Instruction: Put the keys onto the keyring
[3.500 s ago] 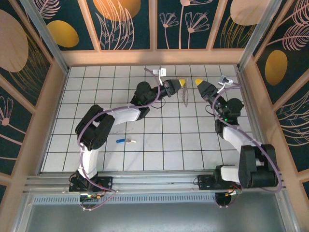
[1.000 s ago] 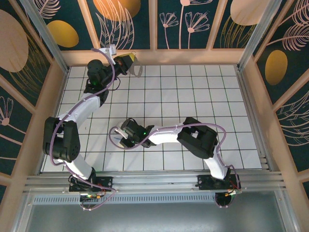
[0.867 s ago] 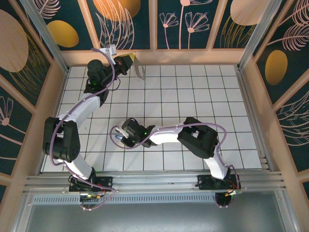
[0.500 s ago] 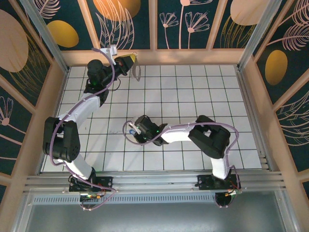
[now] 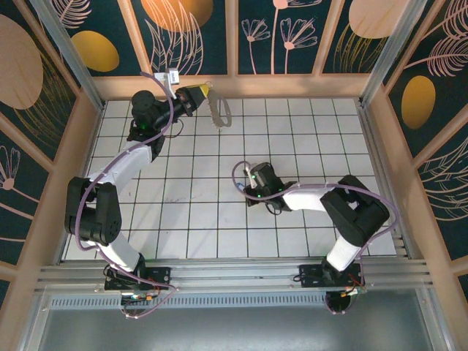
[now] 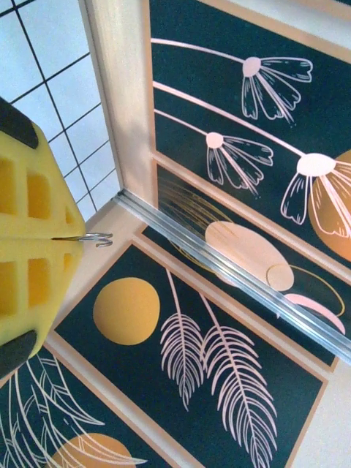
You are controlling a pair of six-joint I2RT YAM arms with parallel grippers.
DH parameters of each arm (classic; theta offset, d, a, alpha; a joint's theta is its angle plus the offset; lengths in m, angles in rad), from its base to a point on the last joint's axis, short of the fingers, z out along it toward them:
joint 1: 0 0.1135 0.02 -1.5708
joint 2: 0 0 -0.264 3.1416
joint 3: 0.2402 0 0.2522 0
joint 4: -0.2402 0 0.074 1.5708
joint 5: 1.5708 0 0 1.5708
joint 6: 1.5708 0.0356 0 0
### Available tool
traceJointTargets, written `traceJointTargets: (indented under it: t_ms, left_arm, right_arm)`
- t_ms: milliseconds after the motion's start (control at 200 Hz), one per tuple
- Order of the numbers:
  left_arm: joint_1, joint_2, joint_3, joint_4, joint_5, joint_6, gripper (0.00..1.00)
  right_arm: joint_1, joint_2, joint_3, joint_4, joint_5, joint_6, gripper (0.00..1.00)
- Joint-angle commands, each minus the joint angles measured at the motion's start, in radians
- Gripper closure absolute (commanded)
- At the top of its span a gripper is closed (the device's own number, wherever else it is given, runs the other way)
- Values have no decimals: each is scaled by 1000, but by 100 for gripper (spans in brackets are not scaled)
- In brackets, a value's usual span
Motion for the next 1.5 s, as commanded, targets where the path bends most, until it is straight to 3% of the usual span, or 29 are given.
traceJointTargets:
  t_ms: [0,185,280,385,491,846,1497]
  left_arm:
    - [-25,-23,-17,75,38,-19,100]
    - [-75,-27,-54,80,37,-3,100]
    - [-94,-30,-75,94,36,-5,100]
    - [-114,-36,-93,104,34,-6,100]
    - [-130,-46,-111,112,28,-6,100]
    - [-138,-98,-195,143,16,-6,100]
    - [-138,-130,-230,142,13,-2,100]
  right_arm:
    - [-53,-13,-46,-7,-37,79,92]
    - [-106,-21,-70,-7,-23,151,90]
    - [-111,-45,-67,-26,1,175,84]
    - [-117,-88,-64,-47,14,196,70]
    - [-123,-151,-63,-63,25,214,66]
    - [-123,-214,-53,-109,36,231,67]
    - [-128,-64,-32,-36,-92,121,69]
